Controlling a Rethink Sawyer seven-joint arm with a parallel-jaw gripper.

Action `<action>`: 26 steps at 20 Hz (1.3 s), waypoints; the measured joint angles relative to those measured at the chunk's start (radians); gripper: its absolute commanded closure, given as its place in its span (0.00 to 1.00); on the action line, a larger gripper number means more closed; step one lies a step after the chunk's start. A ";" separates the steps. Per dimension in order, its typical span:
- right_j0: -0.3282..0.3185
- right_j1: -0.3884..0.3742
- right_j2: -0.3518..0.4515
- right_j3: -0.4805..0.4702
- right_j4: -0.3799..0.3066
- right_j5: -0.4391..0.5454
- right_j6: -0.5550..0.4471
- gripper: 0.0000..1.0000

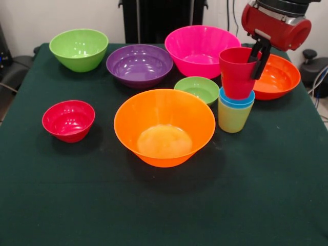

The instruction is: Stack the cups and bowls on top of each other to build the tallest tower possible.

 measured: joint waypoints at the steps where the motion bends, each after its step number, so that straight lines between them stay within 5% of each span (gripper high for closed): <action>1: 0.001 0.000 0.000 0.000 0.000 0.000 0.000 1.00; 26: 0.009 0.001 0.000 0.009 0.000 -0.055 0.000 1.00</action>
